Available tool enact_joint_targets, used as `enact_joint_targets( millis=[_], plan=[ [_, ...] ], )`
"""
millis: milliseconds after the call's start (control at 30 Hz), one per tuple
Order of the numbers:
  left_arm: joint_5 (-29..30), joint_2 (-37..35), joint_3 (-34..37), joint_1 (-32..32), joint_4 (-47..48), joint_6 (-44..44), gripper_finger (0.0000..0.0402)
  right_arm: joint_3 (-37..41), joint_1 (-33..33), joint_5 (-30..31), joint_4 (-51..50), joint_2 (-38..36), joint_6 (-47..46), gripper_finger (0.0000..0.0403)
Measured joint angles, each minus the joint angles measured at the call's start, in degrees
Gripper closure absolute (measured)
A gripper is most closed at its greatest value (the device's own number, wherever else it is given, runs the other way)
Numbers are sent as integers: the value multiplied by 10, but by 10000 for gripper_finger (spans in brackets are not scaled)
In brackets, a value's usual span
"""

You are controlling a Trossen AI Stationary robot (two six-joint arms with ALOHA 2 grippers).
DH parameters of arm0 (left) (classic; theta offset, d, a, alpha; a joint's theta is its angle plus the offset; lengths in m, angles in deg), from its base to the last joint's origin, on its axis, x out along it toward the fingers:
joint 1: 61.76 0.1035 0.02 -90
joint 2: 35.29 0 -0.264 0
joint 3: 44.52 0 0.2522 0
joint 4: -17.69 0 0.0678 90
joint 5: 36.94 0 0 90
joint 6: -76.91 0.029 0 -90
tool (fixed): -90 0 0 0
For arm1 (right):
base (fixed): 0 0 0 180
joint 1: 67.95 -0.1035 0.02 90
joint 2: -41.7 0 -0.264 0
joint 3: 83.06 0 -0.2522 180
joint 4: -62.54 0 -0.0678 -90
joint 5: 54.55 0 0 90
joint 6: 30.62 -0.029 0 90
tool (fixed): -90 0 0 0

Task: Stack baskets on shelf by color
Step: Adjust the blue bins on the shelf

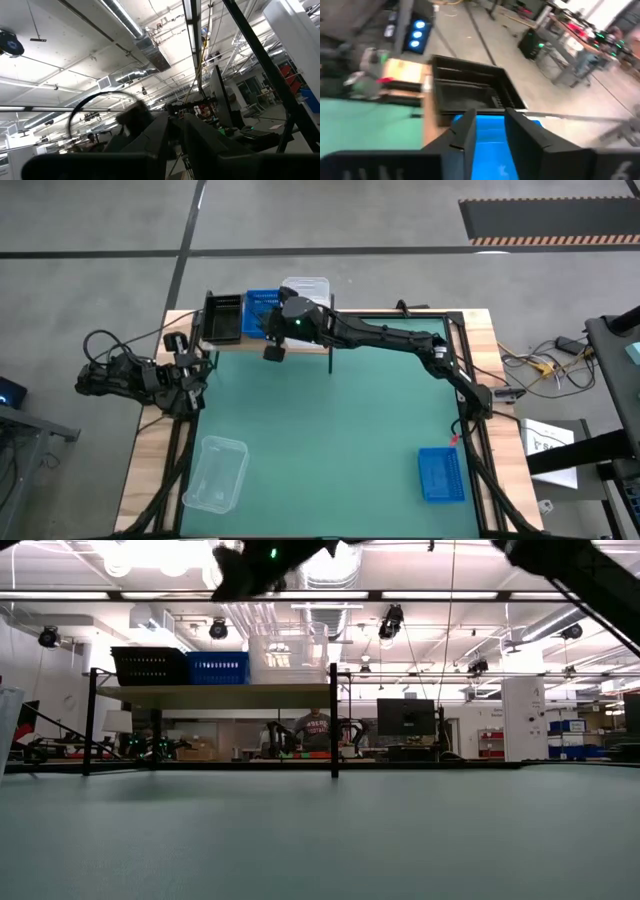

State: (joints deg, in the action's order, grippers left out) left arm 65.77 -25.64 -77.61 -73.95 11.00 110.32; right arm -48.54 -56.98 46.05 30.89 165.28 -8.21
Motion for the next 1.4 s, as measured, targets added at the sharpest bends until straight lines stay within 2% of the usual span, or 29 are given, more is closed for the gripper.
enact_joint_targets(
  millis=[233,367,467,533,600,733,833,900,1000,1133,1200,1333,1400],
  plan=[
    [0,2,0,0,-1,-10,356,6,-56,-8,-189,-114,44,385],
    [10,22,-1,0,-1,-34,356,42,-86,-5,-311,-168,-5,392],
    [53,58,-10,0,0,-47,357,100,-116,-7,-388,-220,-41,394],
    [92,94,-22,1,-1,-53,363,160,-136,-7,-404,-262,-72,394],
    [126,136,-36,1,0,-60,375,232,-158,-6,-388,-300,-99,394],
    [203,217,-81,3,24,-71,398,392,-200,-6,-285,-367,-119,394],
    [208,257,-141,17,94,-77,401,481,-219,-8,-206,-420,-105,394],
    [207,297,-202,35,177,-91,401,526,-223,-5,-162,-450,-100,394],
    [206,345,-294,76,355,-119,401,583,-225,-5,-116,-485,-120,394],
    [205,407,-410,157,573,-140,401,638,-225,-5,-77,-528,-149,394],
    [175,438,-452,207,640,-120,401,662,-225,-5,-59,-543,-157,394],
    [-2,490,-509,320,716,-68,401,704,-227,-5,-32,-555,-164,394],
    [-34,519,-534,374,757,-57,402,714,-228,-5,-12,-559,-165,394]
  ],
)
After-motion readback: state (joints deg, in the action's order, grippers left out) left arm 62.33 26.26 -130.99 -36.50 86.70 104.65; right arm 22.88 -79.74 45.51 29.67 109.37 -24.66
